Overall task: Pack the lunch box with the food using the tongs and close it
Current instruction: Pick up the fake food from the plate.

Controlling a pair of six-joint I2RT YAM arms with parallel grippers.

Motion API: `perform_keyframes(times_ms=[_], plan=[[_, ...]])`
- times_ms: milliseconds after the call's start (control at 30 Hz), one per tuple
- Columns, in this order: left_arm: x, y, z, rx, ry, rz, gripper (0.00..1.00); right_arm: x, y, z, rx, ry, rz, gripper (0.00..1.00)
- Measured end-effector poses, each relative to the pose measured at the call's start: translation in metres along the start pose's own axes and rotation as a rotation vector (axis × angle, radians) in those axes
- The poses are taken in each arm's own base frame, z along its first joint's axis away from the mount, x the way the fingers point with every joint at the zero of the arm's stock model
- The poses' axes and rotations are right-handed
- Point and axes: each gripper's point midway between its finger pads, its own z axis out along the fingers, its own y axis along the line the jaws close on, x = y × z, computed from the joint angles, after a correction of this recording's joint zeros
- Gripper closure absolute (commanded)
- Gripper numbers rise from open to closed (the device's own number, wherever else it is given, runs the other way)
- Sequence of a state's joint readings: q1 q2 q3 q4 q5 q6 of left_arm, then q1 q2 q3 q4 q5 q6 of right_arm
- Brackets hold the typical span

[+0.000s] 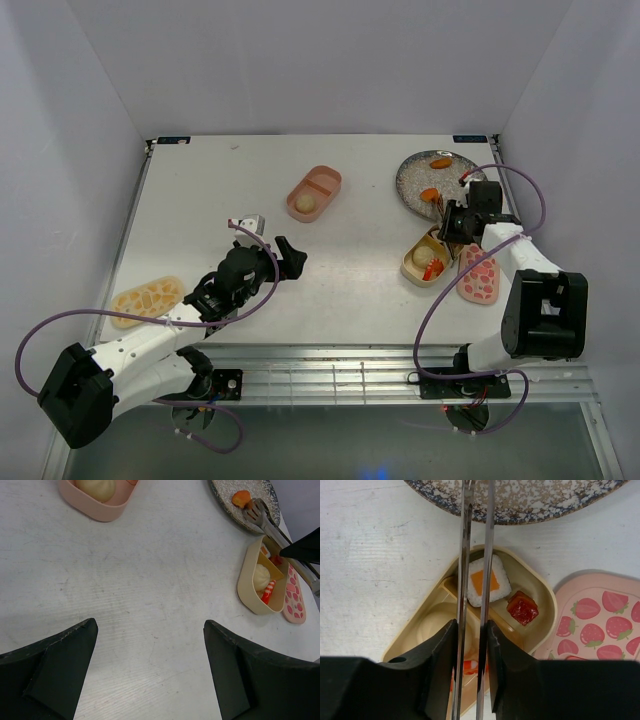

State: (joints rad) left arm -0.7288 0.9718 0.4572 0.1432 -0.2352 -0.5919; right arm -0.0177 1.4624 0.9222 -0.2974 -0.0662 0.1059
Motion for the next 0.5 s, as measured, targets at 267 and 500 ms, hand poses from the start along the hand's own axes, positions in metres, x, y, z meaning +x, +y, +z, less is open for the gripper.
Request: perform_keyframes(times_ms=[267,500], plan=[[0.0,0.0,0.0,0.0,0.0,0.0,0.02,-0.001,-0.002,0.0,0.009,-0.003,0.007,0.84],[0.0,0.0,0.0,-0.001,-0.001,0.0,0.02,-0.019,0.0,-0.005,0.008,-0.038,0.005,0.92]])
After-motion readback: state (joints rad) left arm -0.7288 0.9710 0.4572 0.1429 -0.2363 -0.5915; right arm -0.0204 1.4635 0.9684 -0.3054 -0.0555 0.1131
